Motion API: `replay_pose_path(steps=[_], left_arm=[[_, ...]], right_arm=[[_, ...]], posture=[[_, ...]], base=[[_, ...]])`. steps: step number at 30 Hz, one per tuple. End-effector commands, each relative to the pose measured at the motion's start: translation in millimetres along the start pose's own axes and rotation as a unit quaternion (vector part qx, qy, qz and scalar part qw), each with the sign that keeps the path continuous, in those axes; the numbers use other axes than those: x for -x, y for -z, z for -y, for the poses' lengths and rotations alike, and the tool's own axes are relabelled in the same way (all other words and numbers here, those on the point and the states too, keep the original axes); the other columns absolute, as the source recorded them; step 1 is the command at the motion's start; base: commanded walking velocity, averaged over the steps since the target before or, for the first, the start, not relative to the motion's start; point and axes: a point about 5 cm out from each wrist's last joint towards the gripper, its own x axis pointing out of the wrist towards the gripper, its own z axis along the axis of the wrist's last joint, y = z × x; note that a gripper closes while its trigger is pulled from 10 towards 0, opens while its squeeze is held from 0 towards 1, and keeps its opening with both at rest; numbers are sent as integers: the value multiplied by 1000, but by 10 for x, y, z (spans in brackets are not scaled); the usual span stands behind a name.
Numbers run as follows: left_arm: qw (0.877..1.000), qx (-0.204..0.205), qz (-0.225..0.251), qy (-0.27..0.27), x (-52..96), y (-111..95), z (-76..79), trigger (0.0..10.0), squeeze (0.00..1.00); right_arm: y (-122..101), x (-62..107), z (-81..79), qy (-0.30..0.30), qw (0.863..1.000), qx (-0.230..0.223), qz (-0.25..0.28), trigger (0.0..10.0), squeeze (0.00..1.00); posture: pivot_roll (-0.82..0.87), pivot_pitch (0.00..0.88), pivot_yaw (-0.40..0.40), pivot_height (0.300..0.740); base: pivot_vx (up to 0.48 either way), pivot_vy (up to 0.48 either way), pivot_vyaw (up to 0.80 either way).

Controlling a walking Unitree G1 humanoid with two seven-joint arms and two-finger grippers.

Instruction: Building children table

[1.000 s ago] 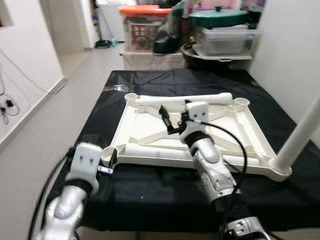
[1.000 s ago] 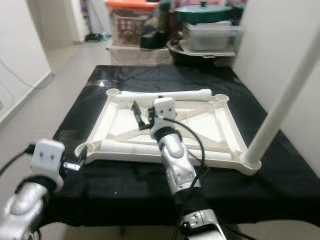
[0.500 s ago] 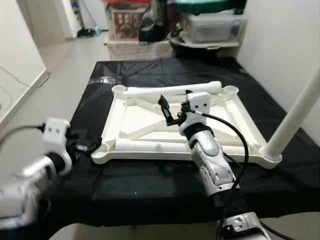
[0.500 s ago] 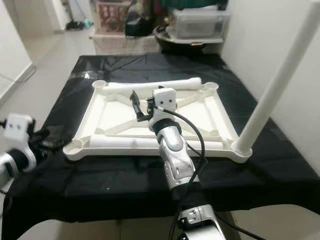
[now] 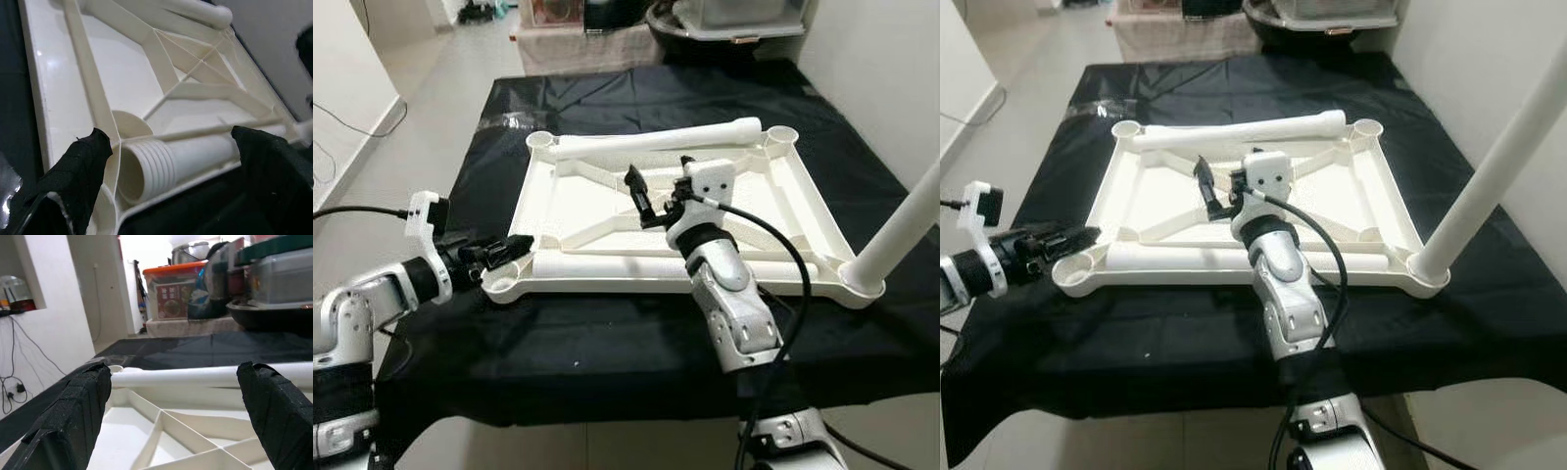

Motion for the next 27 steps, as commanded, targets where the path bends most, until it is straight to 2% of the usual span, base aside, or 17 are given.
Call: replay_pose_path(steps=[1,3,5,10,12,16,18,20,24,27], left_arm=[[1000,25,7,-5,51,-36,-75,10000,0],[999,34,13,3,36,-69,-72,10000,0],[997,73,18,20,-26,-132,-115,10000,0],[994,109,15,30,-76,-121,-144,10000,0],[992,121,0,35,-114,-97,-141,10000,0],[991,124,-11,39,-131,-86,-129,10000,0],[990,128,-38,47,-147,-59,-96,10000,0],[989,116,-74,56,-129,-33,-59,10000,0],[984,103,-134,57,-28,16,-57,10000,0],[983,101,-144,53,39,10,-67,10000,0]], right_arm=[[-10,41,-3,3,1000,-9,-3,10000,0],[-19,48,13,5,1000,-8,-5,10000,0],[-43,59,55,10,1000,-1,-10,10000,0],[-59,56,60,11,1000,0,-12,10000,0],[-57,60,53,12,1000,0,-14,10000,0],[-54,63,50,12,1000,0,-15,10000,0],[-48,64,43,13,1000,0,-18,10000,0],[-46,58,42,14,1000,0,-19,10000,0],[-36,52,54,17,1000,-3,-21,10000,0],[-26,56,56,17,1000,-4,-22,10000,0]], posture=[[51,263,60,740],[47,274,63,740],[45,287,65,740],[37,292,69,740],[42,294,67,740],[42,294,67,740],[51,290,71,740],[55,285,75,740],[70,264,82,740],[79,255,82,740]], base=[[0,0,0],[0,0,0],[0,0,0],[0,0,0],[0,0,0],[0,0,0],[0,0,0],[0,0,0],[0,0,0],[0,0,0]])
